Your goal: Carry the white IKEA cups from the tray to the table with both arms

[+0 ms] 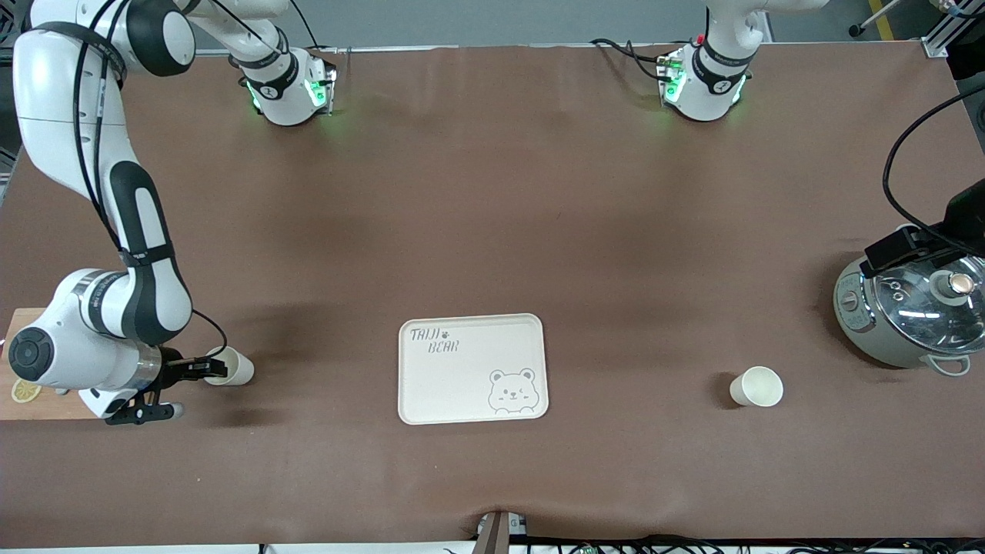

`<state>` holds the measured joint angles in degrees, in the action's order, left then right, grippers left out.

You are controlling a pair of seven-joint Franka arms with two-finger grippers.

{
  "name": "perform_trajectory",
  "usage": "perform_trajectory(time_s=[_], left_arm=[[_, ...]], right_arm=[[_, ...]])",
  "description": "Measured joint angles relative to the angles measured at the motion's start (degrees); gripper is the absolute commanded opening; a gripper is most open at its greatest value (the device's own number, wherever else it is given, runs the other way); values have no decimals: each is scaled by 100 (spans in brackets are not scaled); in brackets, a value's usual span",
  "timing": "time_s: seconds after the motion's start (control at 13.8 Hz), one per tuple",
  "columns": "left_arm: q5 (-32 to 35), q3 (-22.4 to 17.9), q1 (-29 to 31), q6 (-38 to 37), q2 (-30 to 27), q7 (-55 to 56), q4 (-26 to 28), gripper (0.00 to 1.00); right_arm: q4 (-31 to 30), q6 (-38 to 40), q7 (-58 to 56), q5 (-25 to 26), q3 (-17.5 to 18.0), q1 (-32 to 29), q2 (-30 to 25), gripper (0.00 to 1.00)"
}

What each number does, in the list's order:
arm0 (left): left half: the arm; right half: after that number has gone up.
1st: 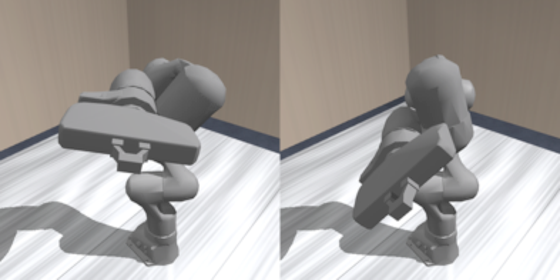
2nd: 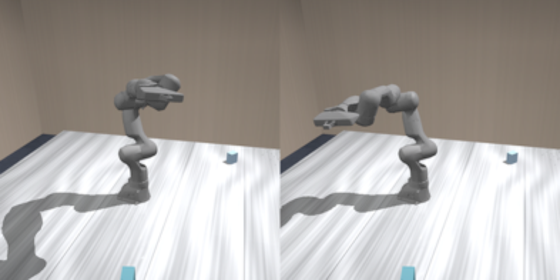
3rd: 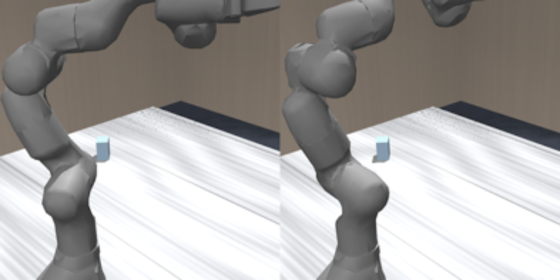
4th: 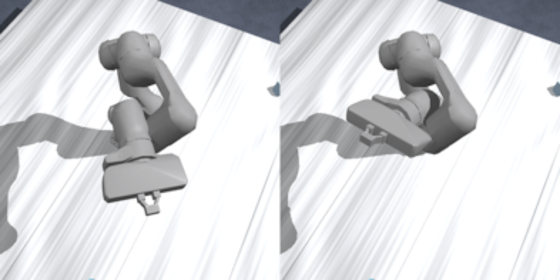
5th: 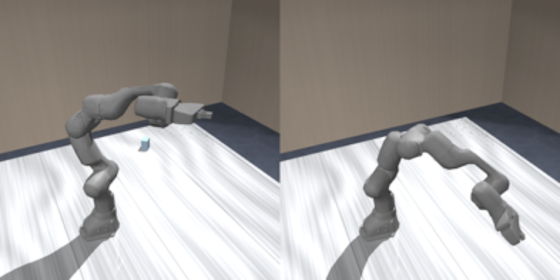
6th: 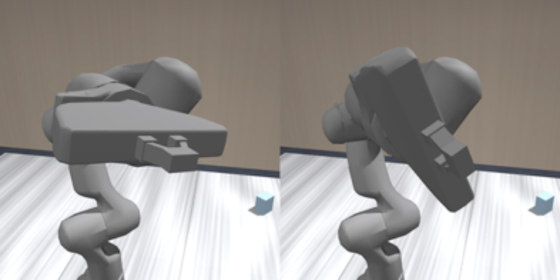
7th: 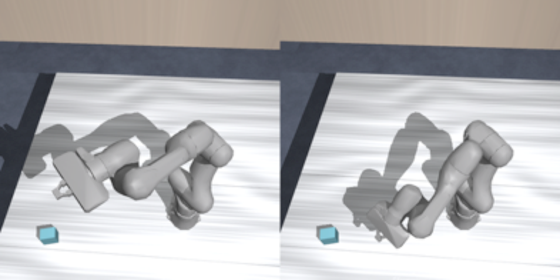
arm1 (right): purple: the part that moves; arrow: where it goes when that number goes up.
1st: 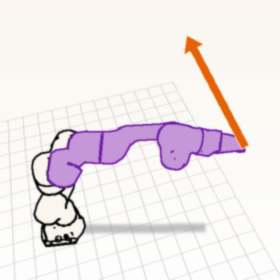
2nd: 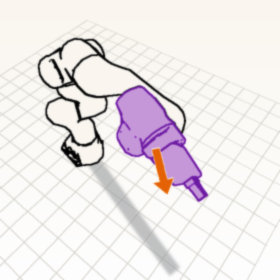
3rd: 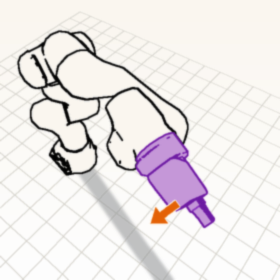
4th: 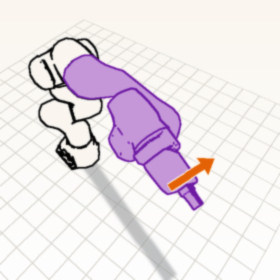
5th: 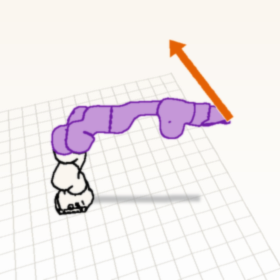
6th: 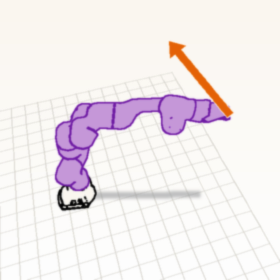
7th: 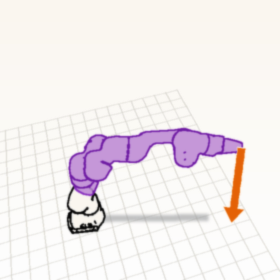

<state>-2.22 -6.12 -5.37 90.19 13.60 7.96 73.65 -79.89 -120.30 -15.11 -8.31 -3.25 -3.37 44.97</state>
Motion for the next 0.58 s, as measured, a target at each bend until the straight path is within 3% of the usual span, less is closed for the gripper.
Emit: perform_trajectory(time_s=[0.29,0.58], left_arm=[[0,941,848,-1,0,-6,1,100],[0,1185,1060,-2,-2,-6,0,100]], right_arm=[[251,646,0,-2,3,8,-301,100],[432,1622,0,-2,-10,6,-1104,100]])
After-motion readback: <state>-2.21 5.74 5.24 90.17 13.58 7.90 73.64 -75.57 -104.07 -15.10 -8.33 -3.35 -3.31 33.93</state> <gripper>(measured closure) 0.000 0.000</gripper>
